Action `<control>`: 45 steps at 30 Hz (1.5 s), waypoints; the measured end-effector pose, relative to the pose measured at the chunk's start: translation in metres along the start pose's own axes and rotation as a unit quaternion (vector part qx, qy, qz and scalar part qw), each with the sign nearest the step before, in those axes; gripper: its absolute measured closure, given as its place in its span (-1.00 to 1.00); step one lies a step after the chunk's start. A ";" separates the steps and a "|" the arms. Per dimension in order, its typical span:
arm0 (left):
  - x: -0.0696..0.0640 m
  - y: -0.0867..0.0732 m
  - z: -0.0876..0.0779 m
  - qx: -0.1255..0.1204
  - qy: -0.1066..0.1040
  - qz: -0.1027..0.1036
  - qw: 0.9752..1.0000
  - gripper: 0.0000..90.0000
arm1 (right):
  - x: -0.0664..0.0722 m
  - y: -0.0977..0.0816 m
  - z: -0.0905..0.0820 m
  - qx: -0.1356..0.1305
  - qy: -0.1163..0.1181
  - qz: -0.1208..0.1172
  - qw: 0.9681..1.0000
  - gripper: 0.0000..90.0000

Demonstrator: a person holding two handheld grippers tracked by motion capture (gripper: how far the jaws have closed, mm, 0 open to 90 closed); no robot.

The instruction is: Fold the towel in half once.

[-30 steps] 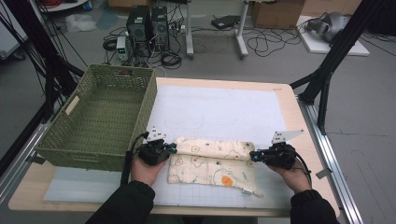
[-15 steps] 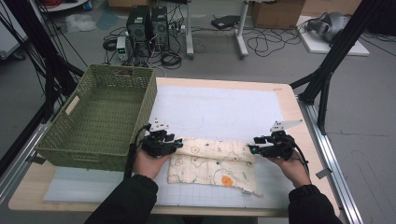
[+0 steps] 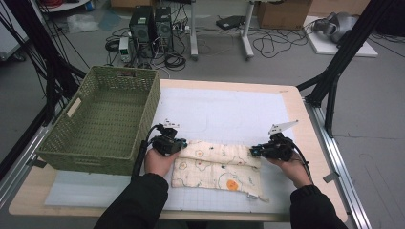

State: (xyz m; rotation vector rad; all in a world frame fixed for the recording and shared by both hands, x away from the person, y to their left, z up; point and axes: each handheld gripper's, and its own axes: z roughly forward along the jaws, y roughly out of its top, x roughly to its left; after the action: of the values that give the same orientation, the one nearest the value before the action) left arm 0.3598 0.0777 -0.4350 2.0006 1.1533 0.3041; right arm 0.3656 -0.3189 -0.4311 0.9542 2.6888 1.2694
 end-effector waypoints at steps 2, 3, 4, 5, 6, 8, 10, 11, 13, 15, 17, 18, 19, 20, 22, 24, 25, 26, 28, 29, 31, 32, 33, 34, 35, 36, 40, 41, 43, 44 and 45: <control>-0.001 0.001 -0.005 -0.016 0.003 0.001 1.000 0.96 | 0.002 0.001 -0.003 -0.006 -0.001 -0.003 1.000 0.84; -0.002 0.002 -0.009 -0.027 0.003 0.000 1.000 0.96 | 0.003 0.001 -0.005 -0.011 -0.002 -0.005 1.000 0.84; -0.002 0.002 -0.012 -0.033 0.002 0.002 0.999 0.96 | 0.004 0.001 -0.007 -0.013 -0.002 -0.004 1.000 0.85; -0.003 0.002 -0.015 -0.038 0.003 0.005 0.999 0.97 | 0.005 0.002 -0.009 -0.015 -0.001 -0.005 1.000 0.85; -0.004 0.002 -0.018 -0.048 0.002 0.007 0.999 0.97 | 0.007 0.002 -0.011 -0.020 -0.003 -0.008 1.000 0.85; -0.005 0.002 -0.023 -0.055 0.002 0.010 0.998 0.97 | 0.010 0.002 -0.016 -0.030 -0.002 -0.011 0.999 0.84; -0.006 0.000 -0.029 -0.066 0.001 0.014 0.998 0.97 | 0.014 0.003 -0.020 -0.034 -0.005 -0.018 0.999 0.84; -0.007 -0.001 -0.031 -0.070 0.004 0.015 0.997 0.97 | 0.016 0.003 -0.021 -0.035 -0.004 -0.020 0.999 0.84; -0.009 -0.004 -0.038 -0.080 -0.001 0.017 0.997 0.97 | 0.021 0.003 -0.024 -0.037 -0.003 -0.026 0.999 0.84; -0.012 -0.008 -0.044 -0.087 0.003 0.025 0.996 0.97 | 0.026 0.003 -0.026 -0.039 0.000 -0.035 0.999 0.83; -0.014 -0.012 -0.049 -0.090 0.000 0.031 0.995 0.96 | 0.032 0.004 -0.028 -0.039 0.001 -0.044 0.998 0.83; -0.015 -0.015 -0.051 -0.091 -0.004 0.032 0.995 0.96 | 0.035 0.004 -0.028 -0.039 0.002 -0.049 0.998 0.83; -0.016 -0.018 -0.054 -0.089 -0.004 0.034 0.995 0.96 | 0.039 0.004 -0.029 -0.039 0.001 -0.057 0.998 0.83; -0.017 -0.022 -0.057 -0.091 -0.002 0.037 0.995 0.96 | 0.042 0.004 -0.030 -0.040 0.003 -0.061 0.997 0.83; -0.018 -0.029 -0.060 -0.088 -0.010 0.036 0.995 0.95 | 0.049 0.002 -0.031 -0.034 0.003 -0.068 0.997 0.82; -0.019 -0.036 -0.063 -0.082 -0.007 0.040 0.996 0.95 | 0.054 -0.002 -0.030 -0.028 0.007 -0.076 0.997 0.82; -0.020 -0.039 -0.064 -0.078 -0.012 0.039 0.996 0.94 | 0.056 -0.004 -0.030 -0.023 0.004 -0.078 0.997 0.82; -0.021 -0.042 -0.065 -0.077 -0.015 0.036 0.996 0.94 | 0.058 -0.007 -0.029 -0.020 0.009 -0.078 0.997 0.82; -0.023 -0.046 -0.066 -0.071 -0.020 0.038 0.997 0.94 | 0.060 -0.011 -0.028 -0.018 0.008 -0.080 0.997 0.82; -0.025 -0.047 -0.068 -0.071 -0.023 0.040 0.996 0.94 | 0.060 -0.013 -0.029 -0.018 0.013 -0.078 0.997 0.82; -0.028 -0.049 -0.072 -0.067 -0.031 0.045 0.996 0.92 | 0.063 -0.015 -0.030 -0.017 0.020 -0.084 0.996 0.82; -0.029 -0.050 -0.074 -0.066 -0.036 0.046 0.996 0.92 | 0.064 -0.015 -0.031 -0.016 0.020 -0.086 0.996 0.82; -0.030 -0.050 -0.075 -0.064 -0.040 0.048 0.996 0.92 | 0.065 -0.016 -0.033 -0.015 0.028 -0.088 0.996 0.82; -0.031 -0.051 -0.077 -0.062 -0.043 0.050 0.996 0.89 | 0.067 -0.016 -0.034 -0.014 0.028 -0.093 0.995 0.80; -0.031 -0.052 -0.079 -0.062 -0.048 0.050 0.996 0.86 | 0.068 -0.017 -0.036 -0.011 0.030 -0.091 0.995 0.79; -0.032 -0.052 -0.080 -0.063 -0.051 0.050 0.995 0.83 | 0.069 -0.018 -0.037 -0.012 0.046 -0.092 0.995 0.75; -0.029 -0.050 -0.083 -0.074 -0.060 0.043 0.995 0.59 | 0.069 -0.021 -0.039 -0.019 0.052 -0.079 0.995 0.52; -0.029 -0.048 -0.083 -0.073 -0.057 0.043 0.995 0.58 | 0.067 -0.020 -0.039 -0.025 0.050 -0.078 0.995 0.51; -0.027 -0.046 -0.080 -0.070 -0.051 0.045 0.995 0.57 | 0.063 -0.018 -0.040 -0.024 0.028 -0.069 0.997 0.44; -0.026 -0.044 -0.076 -0.068 -0.047 0.042 0.996 0.57 | 0.059 -0.018 -0.038 -0.020 0.016 -0.068 0.997 0.40; -0.024 -0.043 -0.073 -0.065 -0.046 0.041 0.996 0.55 | 0.056 -0.017 -0.036 -0.017 0.001 -0.065 0.998 0.35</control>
State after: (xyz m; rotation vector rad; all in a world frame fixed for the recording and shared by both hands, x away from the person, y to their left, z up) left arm 0.2800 0.1075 -0.4146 1.9293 0.9722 0.3174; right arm 0.3016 -0.3218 -0.4055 0.7597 2.6718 1.2857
